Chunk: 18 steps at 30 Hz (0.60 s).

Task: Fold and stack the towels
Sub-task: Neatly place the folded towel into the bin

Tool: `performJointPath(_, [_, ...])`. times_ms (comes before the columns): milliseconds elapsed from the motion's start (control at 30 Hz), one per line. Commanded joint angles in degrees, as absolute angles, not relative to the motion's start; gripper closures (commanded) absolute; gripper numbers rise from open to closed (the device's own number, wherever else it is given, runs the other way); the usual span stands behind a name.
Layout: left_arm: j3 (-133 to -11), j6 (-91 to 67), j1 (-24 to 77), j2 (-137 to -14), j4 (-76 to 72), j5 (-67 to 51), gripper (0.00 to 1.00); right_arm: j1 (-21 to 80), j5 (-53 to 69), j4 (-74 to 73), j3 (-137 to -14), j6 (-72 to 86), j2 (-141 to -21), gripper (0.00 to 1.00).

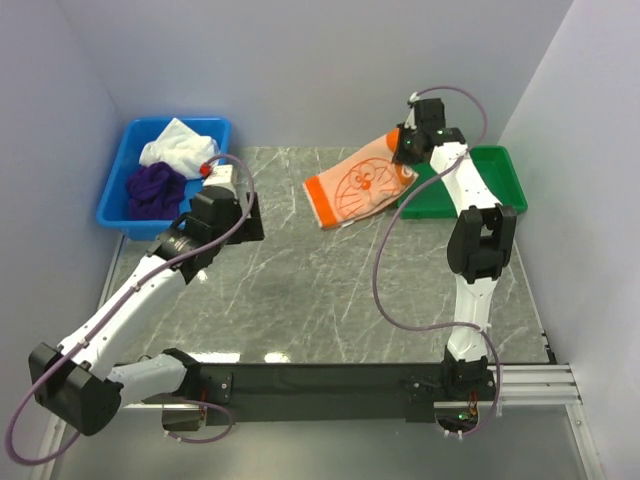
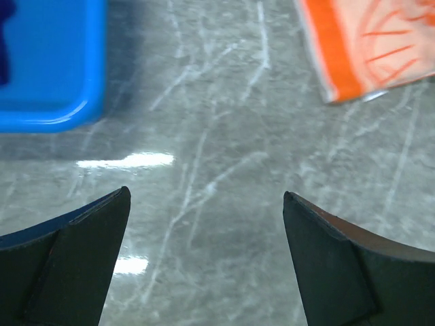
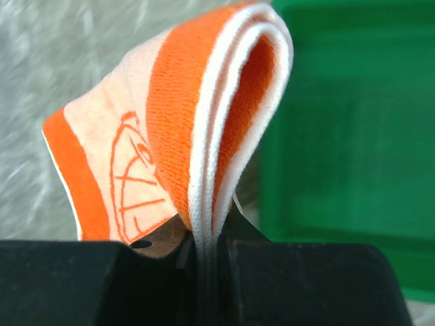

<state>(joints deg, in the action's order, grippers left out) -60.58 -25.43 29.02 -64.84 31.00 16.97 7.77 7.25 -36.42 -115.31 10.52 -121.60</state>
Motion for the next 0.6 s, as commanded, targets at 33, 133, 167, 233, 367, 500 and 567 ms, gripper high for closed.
performJointPath(33, [-56.0,-22.8,26.7,-66.1,26.0,17.8,0.01,3.6,2.0,-44.9,-127.0,1.9,-126.8,1.00])
performJointPath(133, [-55.3,-22.5,26.5,-68.0,26.3,19.7,0.01,1.2,2.1,-45.6,-128.8,0.5,-128.4,1.00])
performJointPath(167, [-55.2,-22.5,26.6,-68.3,26.4,20.3,0.01,0.8,2.1,-45.4,-128.7,-1.5,-128.5,1.00])
performJointPath(233, [-55.1,-22.5,26.5,-69.3,26.5,21.2,0.00,0.3,0.8,-44.1,-127.3,-3.2,-128.6,1.00])
performJointPath(367, [-55.5,-22.7,26.5,-71.6,26.6,22.6,0.01,-3.1,-1.7,-42.3,-125.1,-7.2,-129.0,1.00])
performJointPath(500, [-55.3,-22.9,26.4,-73.5,26.5,22.9,0.00,-4.4,-4.3,-39.1,-122.6,-12.6,-129.3,1.00])
performJointPath(567, [-55.1,-22.9,26.1,-73.8,26.2,22.8,0.01,-5.6,-5.0,-38.3,-122.2,-14.1,-129.5,1.00])
